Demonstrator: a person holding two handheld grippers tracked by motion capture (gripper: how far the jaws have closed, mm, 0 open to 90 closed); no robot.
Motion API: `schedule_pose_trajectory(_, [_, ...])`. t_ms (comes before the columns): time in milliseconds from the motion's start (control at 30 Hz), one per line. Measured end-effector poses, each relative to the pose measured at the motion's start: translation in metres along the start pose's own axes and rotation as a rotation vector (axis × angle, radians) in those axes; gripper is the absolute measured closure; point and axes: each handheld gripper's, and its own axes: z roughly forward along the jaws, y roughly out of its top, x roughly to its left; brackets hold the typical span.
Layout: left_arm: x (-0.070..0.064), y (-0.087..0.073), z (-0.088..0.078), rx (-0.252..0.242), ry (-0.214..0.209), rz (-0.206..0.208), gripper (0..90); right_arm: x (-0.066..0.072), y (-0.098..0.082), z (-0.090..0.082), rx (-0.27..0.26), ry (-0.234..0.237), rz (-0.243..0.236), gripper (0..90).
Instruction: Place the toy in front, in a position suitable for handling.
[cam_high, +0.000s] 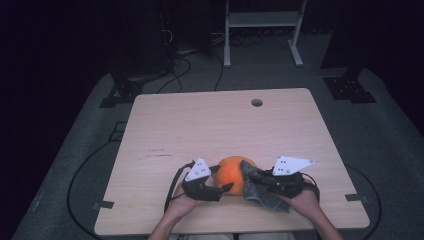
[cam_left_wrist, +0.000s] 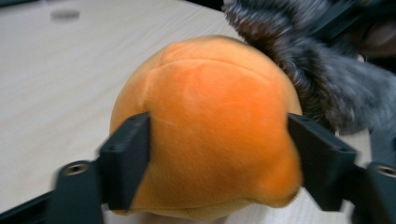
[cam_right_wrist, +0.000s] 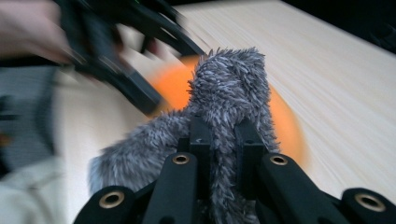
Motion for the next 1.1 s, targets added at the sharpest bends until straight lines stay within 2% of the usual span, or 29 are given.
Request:
schedule_pose_trajectory(33, [0.0, 0.0, 0.0, 0.0, 0.0, 0.0, 30.9, 0.0, 0.0, 0.0, 0.0, 0.0, 0.0, 80.5])
schedule_pose_trajectory(67, [-0.008, 0.004, 0.002, 0.012, -0.002, 0.091, 30.8, 0.008, 0.009, 0.002, 0.005, 0.016, -0.045, 80.5])
schedule_pose_trajectory(100, [-0.008, 0.004, 0.002, 0.012, -0.002, 0.091, 29.7, 0.008, 0.009, 0.002, 0.005, 0.016, -0.045, 80.5])
schedule_pose_trajectory(133, [-0.01, 0.005, 0.002, 0.017, 0.002, 0.109, 29.7, 0.01, 0.01, 0.004, 0.027, 0.012, -0.061, 80.5])
schedule_pose_trajectory(167, [-0.01, 0.004, 0.002, 0.019, 0.001, 0.103, 27.3, 0.008, 0.009, 0.007, 0.048, 0.008, -0.062, 80.5])
schedule_pose_trajectory(200, [-0.008, 0.004, 0.001, 0.017, 0.006, 0.079, 23.3, 0.005, 0.005, 0.008, 0.044, 0.015, -0.044, 80.5])
schedule_pose_trajectory(267, [-0.001, 0.003, 0.003, 0.032, 0.028, -0.035, 11.1, -0.001, -0.001, 0.006, 0.04, 0.022, 0.0, 80.5])
schedule_pose_trajectory(300, [0.004, 0.002, 0.005, 0.041, 0.013, -0.108, 6.6, -0.004, -0.004, 0.005, 0.039, 0.025, 0.009, 80.5])
schedule_pose_trajectory(333, [0.008, 0.0, 0.008, 0.044, -0.013, -0.158, 10.9, -0.006, -0.005, 0.004, 0.043, 0.019, 0.018, 80.4])
schedule_pose_trajectory(367, [0.005, 0.001, 0.007, 0.037, -0.004, -0.129, 14.8, -0.006, -0.004, 0.004, 0.049, 0.009, 0.014, 80.5])
schedule_pose_trajectory(400, [0.005, 0.001, 0.007, 0.037, -0.004, -0.129, 19.2, -0.006, -0.004, 0.004, 0.049, 0.009, 0.014, 80.5])
schedule_pose_trajectory(433, [0.003, 0.003, 0.006, 0.029, -0.001, -0.098, 19.2, -0.006, -0.003, 0.003, 0.054, 0.006, 0.009, 80.5])
schedule_pose_trajectory(467, [-0.002, 0.006, 0.004, 0.025, 0.014, -0.01, 25.8, -0.003, 0.002, 0.001, 0.05, 0.004, -0.005, 80.5])
schedule_pose_trajectory(500, [-0.002, 0.006, 0.004, 0.025, 0.014, -0.01, 27.9, -0.003, 0.002, 0.001, 0.05, 0.004, -0.005, 80.5])
schedule_pose_trajectory(533, [-0.01, 0.009, 0.004, 0.028, 0.009, 0.104, 28.8, 0.004, 0.009, 0.0, 0.017, 0.054, -0.029, 80.5])
schedule_pose_trajectory(567, [-0.01, 0.009, 0.004, 0.028, 0.009, 0.104, 29.2, 0.004, 0.009, 0.0, 0.017, 0.054, -0.029, 80.5])
schedule_pose_trajectory(633, [-0.017, 0.01, 0.005, 0.037, 0.015, 0.178, 29.7, 0.012, 0.016, 0.004, 0.026, 0.068, -0.063, 80.5])
schedule_pose_trajectory(700, [-0.019, 0.009, 0.004, 0.049, 0.023, 0.201, 30.4, 0.012, 0.016, 0.006, 0.042, 0.059, -0.073, 80.5])
schedule_pose_trajectory(733, [-0.018, 0.006, 0.003, 0.053, 0.014, 0.195, 30.8, 0.004, 0.011, 0.004, 0.03, 0.027, -0.032, 80.5])
schedule_pose_trajectory(767, [-0.018, 0.006, 0.003, 0.053, 0.014, 0.195, 30.8, 0.004, 0.011, 0.004, 0.03, 0.027, -0.032, 80.5])
schedule_pose_trajectory(800, [-0.017, 0.004, 0.003, 0.056, 0.01, 0.192, 30.6, -0.007, 0.005, -0.002, 0.042, -0.034, 0.003, 80.5])
schedule_pose_trajectory(833, [-0.016, 0.004, 0.002, 0.054, 0.008, 0.185, 30.6, -0.007, 0.005, -0.002, 0.042, -0.034, 0.003, 80.5])
schedule_pose_trajectory(900, [-0.015, 0.004, 0.002, 0.043, 0.005, 0.168, 27.4, -0.017, -0.003, -0.006, 0.051, -0.061, 0.049, 80.5])
schedule_pose_trajectory(933, [-0.016, 0.005, 0.005, 0.042, 0.008, 0.172, 24.5, -0.017, -0.004, -0.007, 0.041, -0.042, 0.057, 80.6])
schedule_pose_trajectory(967, [-0.017, 0.005, 0.005, 0.033, 0.008, 0.18, 24.5, -0.013, -0.002, -0.006, 0.031, -0.022, 0.04, 80.6])
schedule_pose_trajectory(1000, [-0.017, 0.005, 0.005, 0.033, 0.008, 0.18, 24.6, -0.013, -0.002, -0.006, 0.031, -0.022, 0.04, 80.6])
schedule_pose_trajectory(1033, [-0.019, 0.006, 0.006, 0.031, 0.008, 0.195, 24.6, -0.007, 0.002, -0.005, 0.015, 0.016, 0.025, 80.5])
schedule_pose_trajectory(1067, [-0.02, 0.006, 0.005, 0.056, 0.014, 0.227, 25.2, 0.004, 0.009, 0.001, 0.002, 0.066, -0.015, 80.5])
schedule_pose_trajectory(1100, [-0.02, 0.006, 0.005, 0.056, 0.014, 0.227, 25.6, 0.004, 0.009, 0.001, 0.002, 0.066, -0.015, 80.5])
